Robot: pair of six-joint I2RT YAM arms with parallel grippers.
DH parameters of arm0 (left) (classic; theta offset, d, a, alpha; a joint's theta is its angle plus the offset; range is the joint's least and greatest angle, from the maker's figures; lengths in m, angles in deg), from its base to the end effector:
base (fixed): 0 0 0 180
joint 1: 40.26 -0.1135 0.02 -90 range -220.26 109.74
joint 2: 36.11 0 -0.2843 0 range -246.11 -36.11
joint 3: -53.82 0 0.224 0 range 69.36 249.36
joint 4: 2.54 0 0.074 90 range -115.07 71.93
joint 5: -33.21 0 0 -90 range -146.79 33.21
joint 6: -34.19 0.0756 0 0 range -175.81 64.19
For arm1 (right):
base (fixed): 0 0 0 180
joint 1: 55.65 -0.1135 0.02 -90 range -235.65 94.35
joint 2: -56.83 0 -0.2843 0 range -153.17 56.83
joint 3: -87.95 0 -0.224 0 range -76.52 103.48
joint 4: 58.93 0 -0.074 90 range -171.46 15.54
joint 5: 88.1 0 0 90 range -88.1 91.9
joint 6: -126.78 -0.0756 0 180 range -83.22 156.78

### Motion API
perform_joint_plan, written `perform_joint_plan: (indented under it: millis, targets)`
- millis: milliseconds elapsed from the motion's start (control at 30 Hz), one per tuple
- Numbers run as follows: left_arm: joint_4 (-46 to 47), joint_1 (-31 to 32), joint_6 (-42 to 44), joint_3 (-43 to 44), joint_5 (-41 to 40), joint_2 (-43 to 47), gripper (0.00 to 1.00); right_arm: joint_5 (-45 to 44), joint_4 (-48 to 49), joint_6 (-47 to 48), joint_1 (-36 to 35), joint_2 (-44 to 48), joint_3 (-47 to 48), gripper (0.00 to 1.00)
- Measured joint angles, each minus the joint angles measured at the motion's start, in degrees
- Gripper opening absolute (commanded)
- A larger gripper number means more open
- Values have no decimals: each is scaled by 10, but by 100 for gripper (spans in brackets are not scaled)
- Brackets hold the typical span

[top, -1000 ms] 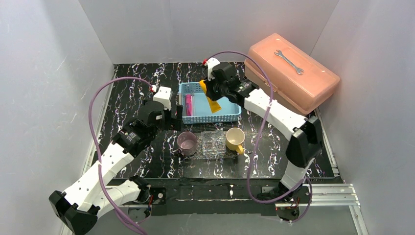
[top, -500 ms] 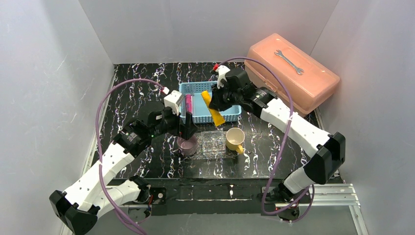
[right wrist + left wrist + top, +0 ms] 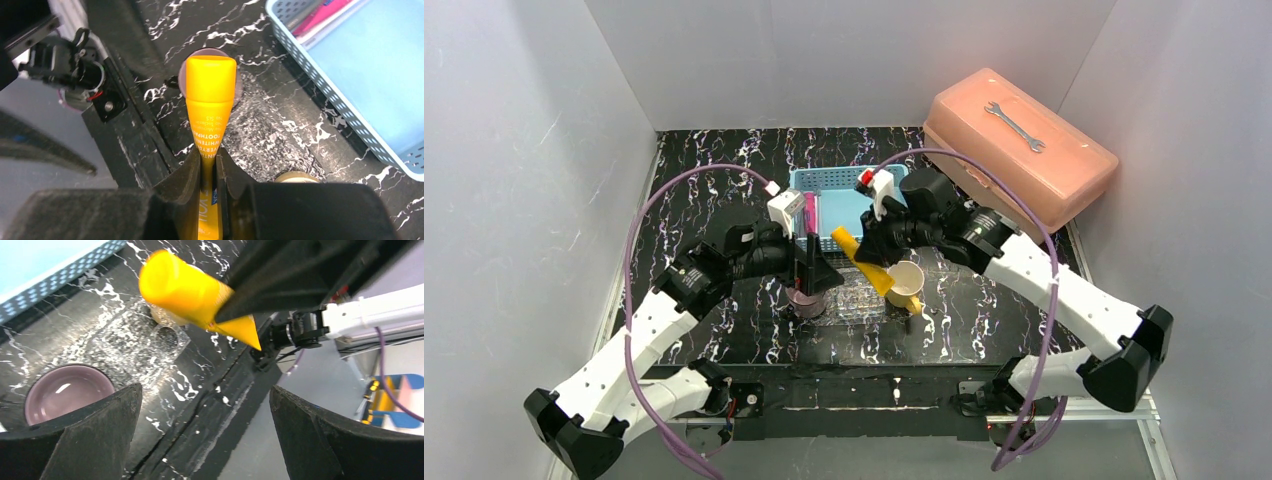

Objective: Prepare toiletry sets of a toothbrush and toothpaste on the tray

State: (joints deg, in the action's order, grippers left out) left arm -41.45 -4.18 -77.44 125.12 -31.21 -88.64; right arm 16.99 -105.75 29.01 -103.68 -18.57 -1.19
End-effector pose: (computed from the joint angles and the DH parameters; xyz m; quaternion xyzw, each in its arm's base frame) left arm 0.1365 -0.1398 0.3623 0.2263 0.7772 -0.4284 0.4015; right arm 0.1791 0.2286 0.3718 -0.3578 0.7894 0.3283 0.3755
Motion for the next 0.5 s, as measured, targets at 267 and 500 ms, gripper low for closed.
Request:
perform_joint_plan:
  millis: [267, 500]
  targets:
    - [7, 0, -103, 19, 60, -38, 98, 5, -18, 54, -50, 84, -24, 21]
    - [10, -4, -180, 34, 90, -56, 98, 0, -20, 82, -67, 135, -45, 21]
